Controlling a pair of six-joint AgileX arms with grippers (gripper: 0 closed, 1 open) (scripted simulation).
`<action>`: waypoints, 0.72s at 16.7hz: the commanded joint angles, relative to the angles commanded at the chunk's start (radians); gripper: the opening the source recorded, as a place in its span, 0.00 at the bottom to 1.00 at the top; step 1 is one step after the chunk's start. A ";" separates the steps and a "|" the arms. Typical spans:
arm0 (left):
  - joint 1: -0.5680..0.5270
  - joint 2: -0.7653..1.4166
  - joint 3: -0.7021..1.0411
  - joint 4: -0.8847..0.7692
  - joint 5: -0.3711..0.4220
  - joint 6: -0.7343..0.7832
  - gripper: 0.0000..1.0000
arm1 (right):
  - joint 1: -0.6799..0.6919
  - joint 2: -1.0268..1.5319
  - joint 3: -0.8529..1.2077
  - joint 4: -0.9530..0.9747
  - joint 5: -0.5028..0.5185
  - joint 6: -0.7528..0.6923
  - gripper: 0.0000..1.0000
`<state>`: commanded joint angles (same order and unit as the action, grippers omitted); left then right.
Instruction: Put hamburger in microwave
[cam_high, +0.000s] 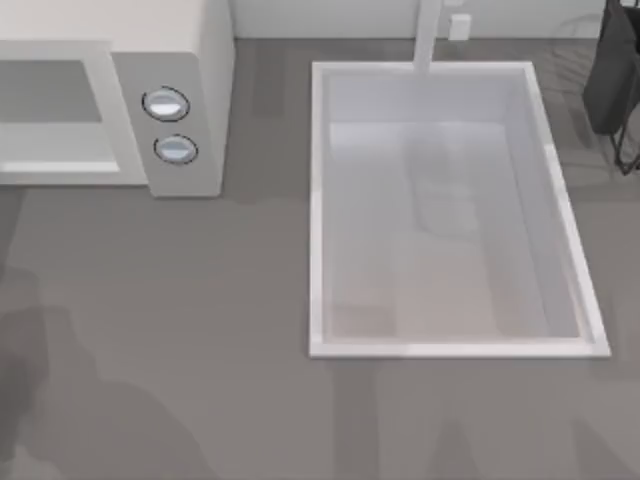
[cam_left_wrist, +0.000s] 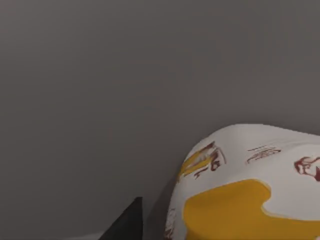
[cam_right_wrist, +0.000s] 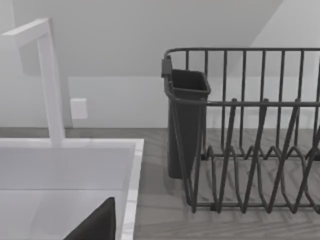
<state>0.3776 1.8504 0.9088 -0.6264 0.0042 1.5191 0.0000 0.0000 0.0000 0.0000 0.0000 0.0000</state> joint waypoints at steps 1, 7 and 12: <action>0.000 0.000 0.000 0.000 0.000 0.000 0.47 | 0.000 0.000 0.000 0.000 0.000 0.000 1.00; 0.000 0.000 0.000 0.000 0.000 0.000 0.02 | 0.000 0.000 0.000 0.000 0.000 0.000 1.00; 0.000 0.000 0.000 0.000 0.000 0.000 0.00 | 0.000 0.000 0.000 0.000 0.000 0.000 1.00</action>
<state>0.3776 1.8504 0.9088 -0.6264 0.0042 1.5191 0.0000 0.0000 0.0000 0.0000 0.0000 0.0000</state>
